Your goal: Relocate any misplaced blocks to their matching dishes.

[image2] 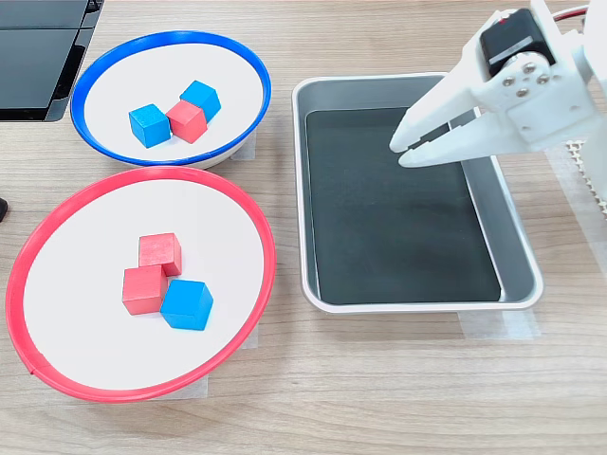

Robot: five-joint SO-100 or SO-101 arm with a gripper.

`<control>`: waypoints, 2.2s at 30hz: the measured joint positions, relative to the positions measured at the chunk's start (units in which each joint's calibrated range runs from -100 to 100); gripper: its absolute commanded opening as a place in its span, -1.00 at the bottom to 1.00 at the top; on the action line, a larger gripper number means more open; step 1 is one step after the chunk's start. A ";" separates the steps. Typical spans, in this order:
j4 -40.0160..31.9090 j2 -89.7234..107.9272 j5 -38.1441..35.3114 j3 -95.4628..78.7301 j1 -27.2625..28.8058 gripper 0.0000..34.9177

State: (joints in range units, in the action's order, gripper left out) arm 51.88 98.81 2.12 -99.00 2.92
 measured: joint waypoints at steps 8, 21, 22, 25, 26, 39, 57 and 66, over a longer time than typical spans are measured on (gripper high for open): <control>0.00 0.00 0.00 0.00 0.00 -0.98; 0.00 0.00 0.00 0.00 0.00 -0.98; 0.00 0.00 0.00 0.00 0.00 -0.98; 0.00 0.00 0.00 0.00 0.00 -0.98; 0.00 0.00 0.00 0.00 0.00 -0.98; 0.00 0.00 0.00 0.00 0.00 -0.98; 0.00 0.00 0.00 0.00 0.00 -0.98; 0.00 0.00 0.00 0.00 0.00 -0.98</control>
State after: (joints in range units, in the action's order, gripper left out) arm 51.88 98.81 2.12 -99.00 2.92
